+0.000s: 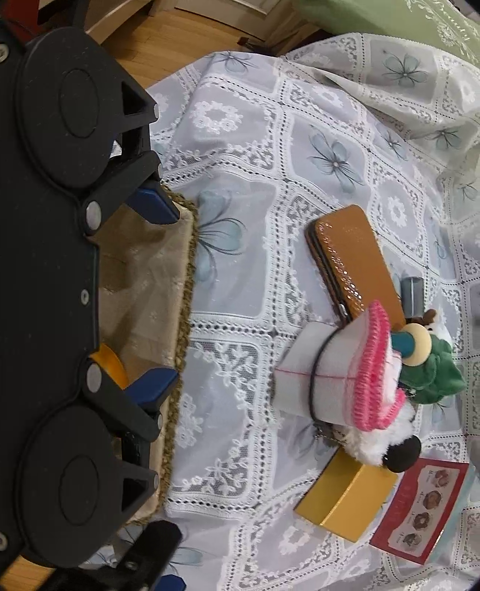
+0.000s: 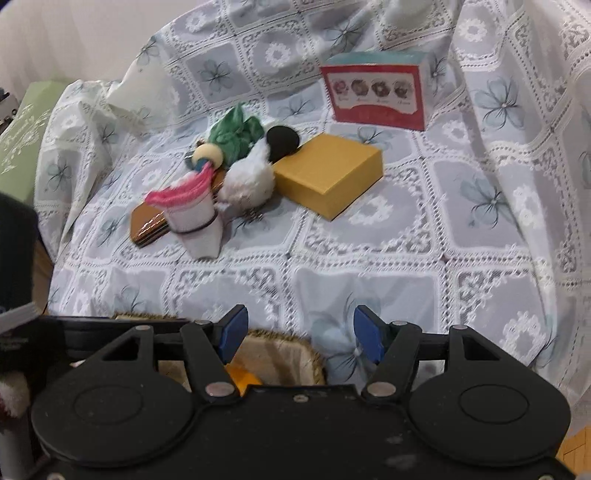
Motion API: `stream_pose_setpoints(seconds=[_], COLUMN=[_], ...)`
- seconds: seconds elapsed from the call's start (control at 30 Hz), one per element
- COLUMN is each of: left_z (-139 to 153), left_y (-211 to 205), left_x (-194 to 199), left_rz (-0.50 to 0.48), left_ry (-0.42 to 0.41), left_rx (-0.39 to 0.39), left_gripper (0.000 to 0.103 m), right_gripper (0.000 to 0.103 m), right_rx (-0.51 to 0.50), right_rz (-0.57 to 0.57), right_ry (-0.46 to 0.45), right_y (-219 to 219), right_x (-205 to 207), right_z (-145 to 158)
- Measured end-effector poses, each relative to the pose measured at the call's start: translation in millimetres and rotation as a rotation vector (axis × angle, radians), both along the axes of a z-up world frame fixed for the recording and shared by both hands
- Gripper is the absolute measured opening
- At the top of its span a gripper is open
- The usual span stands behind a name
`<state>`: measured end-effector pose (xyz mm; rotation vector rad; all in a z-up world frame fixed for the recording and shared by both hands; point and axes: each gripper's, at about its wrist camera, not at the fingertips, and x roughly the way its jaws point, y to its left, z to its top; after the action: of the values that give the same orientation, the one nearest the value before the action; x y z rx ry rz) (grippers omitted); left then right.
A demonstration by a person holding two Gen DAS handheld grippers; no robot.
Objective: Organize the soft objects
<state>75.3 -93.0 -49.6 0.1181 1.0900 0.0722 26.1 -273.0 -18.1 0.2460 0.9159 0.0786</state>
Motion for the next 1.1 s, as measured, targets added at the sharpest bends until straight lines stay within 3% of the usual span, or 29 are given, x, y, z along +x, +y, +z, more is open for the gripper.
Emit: stream_pose_setpoints(seconds=[0.47,1.1], left_z=[3,22], left_y=[6,41], left_x=[8,15], left_rz=[-0.021,-0.052], left_ry=[-0.029,-0.145], left_rx=[-0.031,-0.048], left_gripper=[0.081,0.081], right_gripper=[0.063,0.065], right_rx=[-0.048,-0.117], right_rz=[-0.071,-0.176], right_ry=[-0.004,0.076], right_y=[-4,9], right_x=[34,48], right_z=[0,5])
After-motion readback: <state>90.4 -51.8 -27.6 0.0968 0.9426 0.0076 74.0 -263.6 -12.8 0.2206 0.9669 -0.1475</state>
